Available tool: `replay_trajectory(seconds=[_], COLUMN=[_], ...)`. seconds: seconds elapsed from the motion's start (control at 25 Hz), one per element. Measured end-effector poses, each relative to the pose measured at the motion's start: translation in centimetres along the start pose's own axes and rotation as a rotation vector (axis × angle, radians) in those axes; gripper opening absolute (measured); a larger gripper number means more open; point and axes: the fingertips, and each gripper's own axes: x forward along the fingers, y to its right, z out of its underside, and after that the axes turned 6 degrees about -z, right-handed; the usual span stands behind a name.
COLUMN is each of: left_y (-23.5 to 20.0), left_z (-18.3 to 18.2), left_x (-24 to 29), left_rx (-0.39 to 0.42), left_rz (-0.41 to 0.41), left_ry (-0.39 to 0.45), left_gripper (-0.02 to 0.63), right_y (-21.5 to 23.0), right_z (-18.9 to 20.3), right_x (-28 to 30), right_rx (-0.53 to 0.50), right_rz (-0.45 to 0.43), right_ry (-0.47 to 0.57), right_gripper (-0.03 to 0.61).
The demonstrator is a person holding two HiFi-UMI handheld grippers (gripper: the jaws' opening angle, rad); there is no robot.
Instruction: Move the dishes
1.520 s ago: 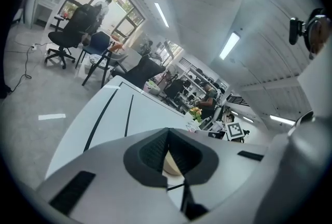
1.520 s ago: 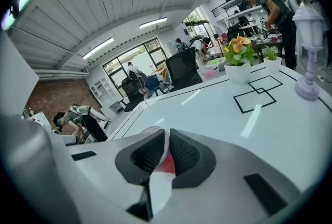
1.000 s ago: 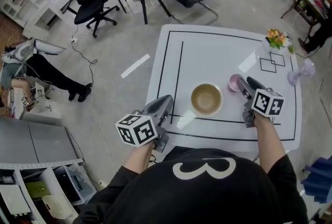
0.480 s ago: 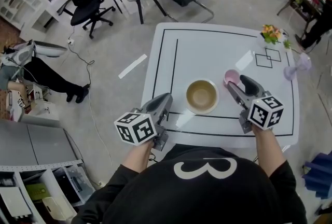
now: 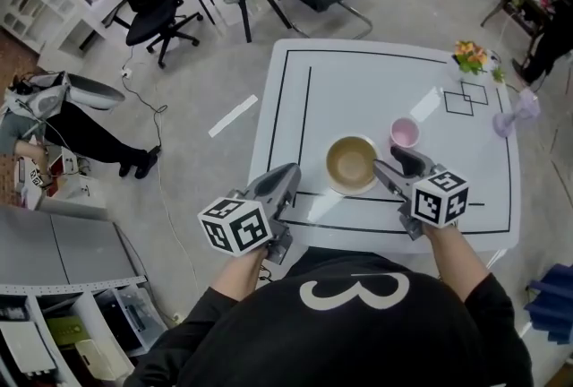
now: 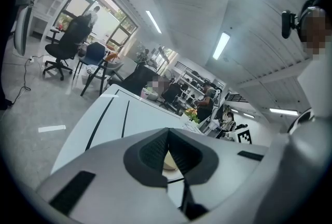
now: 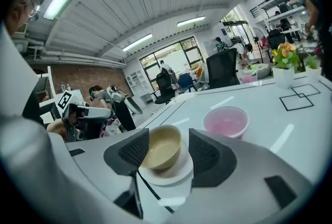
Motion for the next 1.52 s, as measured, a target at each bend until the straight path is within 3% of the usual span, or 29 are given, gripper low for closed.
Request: replay_trajectory(seconds=[0.52, 0.88, 1.16, 1.52], left_y=[-0.7, -1.5, -0.9, 0.2], left_z=[-0.3, 0.6, 0.5, 0.7], left_x=[-1.2, -1.4, -1.3, -1.0], left_rx=[0.015, 0.023, 0.026, 0.048], left_rz=[-0.02, -0.032, -0.024, -0.003], left_ry=[0.02, 0.007, 0.002, -0.018], left_gripper=[0.003, 0.003, 0.003, 0.003], right_y=[1.6, 1.5, 2.3, 2.1], right_z=[3.9, 4.2, 4.5, 3.9], right_x=[3.9, 5.1, 4.6, 2.2], right_rx=[0.252, 0.254, 0.252, 0.301], right_rz=[0.029, 0.076, 0.125, 0.11], right_ry=[-0.074, -0.096, -0.109, -0.053], right_gripper=[0.186, 0.122, 0.02, 0.025])
